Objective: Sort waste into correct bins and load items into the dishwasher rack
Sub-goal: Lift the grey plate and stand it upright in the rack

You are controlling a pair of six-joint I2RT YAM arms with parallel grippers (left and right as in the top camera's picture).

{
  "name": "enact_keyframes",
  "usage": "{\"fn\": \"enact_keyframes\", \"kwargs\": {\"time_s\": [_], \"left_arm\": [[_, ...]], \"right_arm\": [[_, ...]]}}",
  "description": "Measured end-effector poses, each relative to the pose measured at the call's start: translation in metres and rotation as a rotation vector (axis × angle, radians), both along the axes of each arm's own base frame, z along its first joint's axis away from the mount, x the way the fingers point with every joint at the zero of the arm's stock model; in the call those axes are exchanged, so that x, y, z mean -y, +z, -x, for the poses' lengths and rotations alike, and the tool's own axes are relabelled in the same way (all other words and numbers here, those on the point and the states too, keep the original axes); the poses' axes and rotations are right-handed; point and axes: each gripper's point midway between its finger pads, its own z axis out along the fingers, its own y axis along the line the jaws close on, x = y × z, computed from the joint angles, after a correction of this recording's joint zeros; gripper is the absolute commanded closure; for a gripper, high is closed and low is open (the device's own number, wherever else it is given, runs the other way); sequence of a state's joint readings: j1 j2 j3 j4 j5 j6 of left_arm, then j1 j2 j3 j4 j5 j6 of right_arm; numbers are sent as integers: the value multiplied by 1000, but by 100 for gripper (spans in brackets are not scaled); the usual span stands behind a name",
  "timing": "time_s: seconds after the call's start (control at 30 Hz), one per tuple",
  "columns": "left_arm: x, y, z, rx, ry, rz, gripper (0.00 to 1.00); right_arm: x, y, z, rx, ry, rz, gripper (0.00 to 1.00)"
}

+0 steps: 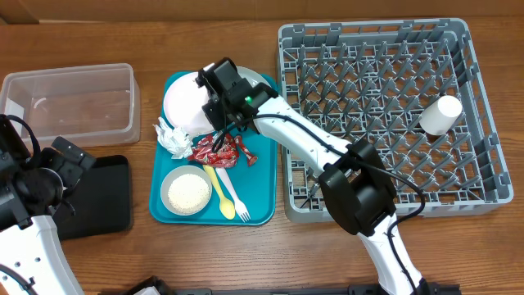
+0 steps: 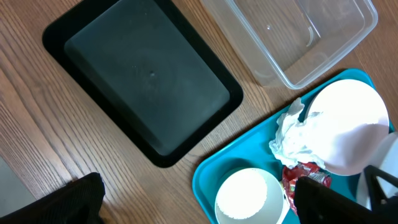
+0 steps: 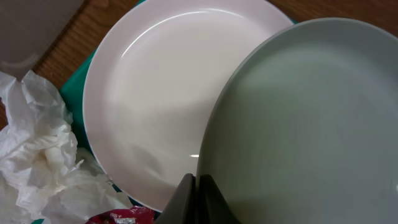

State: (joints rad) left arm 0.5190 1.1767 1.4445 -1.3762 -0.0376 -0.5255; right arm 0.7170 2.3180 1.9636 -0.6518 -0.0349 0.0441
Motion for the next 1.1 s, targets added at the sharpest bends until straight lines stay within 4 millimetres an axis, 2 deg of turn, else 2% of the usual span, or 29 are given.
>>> {"fn": "enact_keyframes", "kwargs": {"time_s": [0.17, 0.27, 0.37, 0.47, 0.53, 0.57, 0.67, 0.77, 0.87, 0.97, 1.1], "left_arm": [[0, 0, 0, 0, 0, 0, 0], [0, 0, 0, 0, 0, 0, 0], [0, 0, 0, 0, 0, 0, 0], [0, 0, 0, 0, 0, 0, 0], [0, 0, 0, 0, 0, 0, 0], [0, 0, 0, 0, 0, 0, 0], [0, 0, 0, 0, 0, 0, 0], [0, 0, 0, 0, 0, 0, 0], [0, 0, 0, 0, 0, 0, 0], [0, 0, 0, 0, 0, 0, 0], [0, 0, 0, 0, 0, 0, 0]], "right_arm": [[9, 25, -6, 25, -39, 38, 96], [13, 66, -11, 81, -60, 25, 96], [18, 95, -7, 111, -66, 4, 96], [26, 144, 1, 167, -72, -46, 96], [31, 196, 13, 219, -62, -127, 96], [33, 206, 17, 222, -63, -149, 96], [44, 257, 34, 238, -64, -264, 96], [77, 314, 46, 252, -93, -403, 96], [118, 348, 46, 217, -118, -532, 96], [158, 365, 38, 165, -136, -638, 96], [229, 368, 27, 34, -193, -771, 96]]}}
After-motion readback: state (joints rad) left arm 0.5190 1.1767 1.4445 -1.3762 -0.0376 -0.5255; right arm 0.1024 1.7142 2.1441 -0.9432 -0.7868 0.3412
